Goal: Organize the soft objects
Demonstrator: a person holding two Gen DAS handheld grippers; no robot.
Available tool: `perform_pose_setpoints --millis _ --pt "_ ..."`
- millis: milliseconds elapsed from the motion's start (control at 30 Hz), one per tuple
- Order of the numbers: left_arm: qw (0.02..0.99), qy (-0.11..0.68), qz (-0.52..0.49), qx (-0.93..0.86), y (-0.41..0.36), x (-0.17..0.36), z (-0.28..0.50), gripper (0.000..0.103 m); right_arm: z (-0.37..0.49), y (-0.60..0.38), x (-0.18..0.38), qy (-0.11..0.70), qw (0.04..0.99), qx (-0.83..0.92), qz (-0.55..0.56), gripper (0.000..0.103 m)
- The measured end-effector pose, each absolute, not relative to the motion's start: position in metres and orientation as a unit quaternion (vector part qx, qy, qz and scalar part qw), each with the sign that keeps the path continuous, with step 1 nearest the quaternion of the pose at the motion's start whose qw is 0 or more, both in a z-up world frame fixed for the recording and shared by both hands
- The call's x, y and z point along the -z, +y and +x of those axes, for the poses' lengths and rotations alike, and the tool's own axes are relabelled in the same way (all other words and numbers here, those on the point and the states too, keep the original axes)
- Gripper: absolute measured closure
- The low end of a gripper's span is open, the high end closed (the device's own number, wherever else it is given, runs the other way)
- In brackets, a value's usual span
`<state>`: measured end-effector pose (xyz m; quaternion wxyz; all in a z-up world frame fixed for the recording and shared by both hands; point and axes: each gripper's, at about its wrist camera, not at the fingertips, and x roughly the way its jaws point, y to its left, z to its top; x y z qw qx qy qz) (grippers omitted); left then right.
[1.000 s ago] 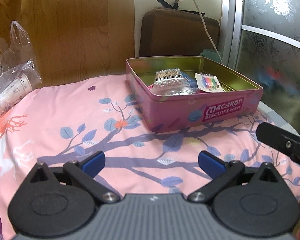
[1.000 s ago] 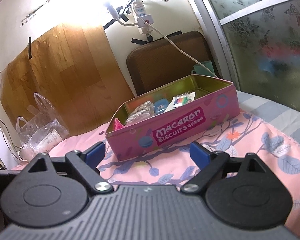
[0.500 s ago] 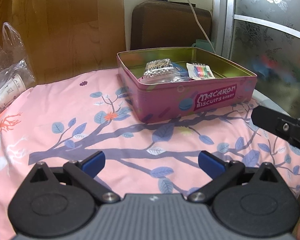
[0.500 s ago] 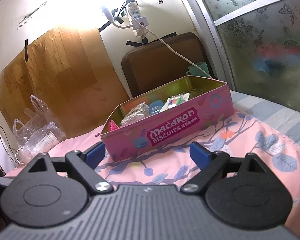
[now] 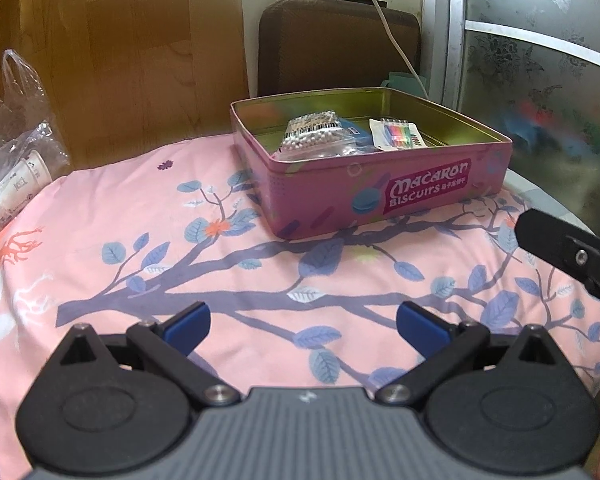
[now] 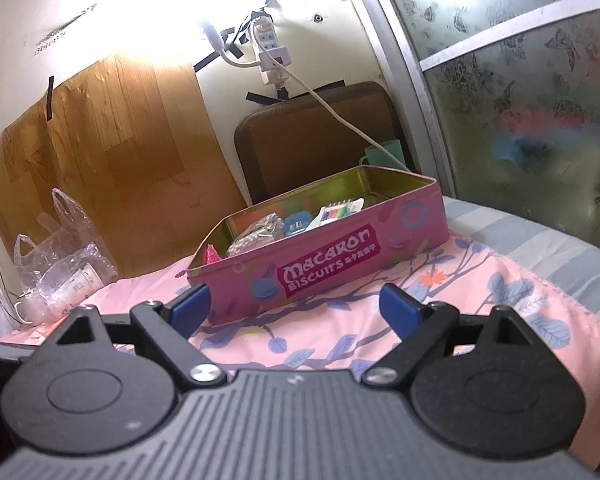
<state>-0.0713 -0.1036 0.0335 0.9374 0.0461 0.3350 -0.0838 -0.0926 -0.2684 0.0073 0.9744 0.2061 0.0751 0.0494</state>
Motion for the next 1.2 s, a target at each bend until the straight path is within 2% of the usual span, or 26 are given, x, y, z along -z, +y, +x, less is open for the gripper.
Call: perform_pose_setpoints --millis 1200 --pt "0.939 0.328 0.074 0.070 -0.1096 -0.0313 -0.0731 0.000 -0.0971 -0.2730 -0.0072 0.059 0.976 -0.044 0.207 0.010"
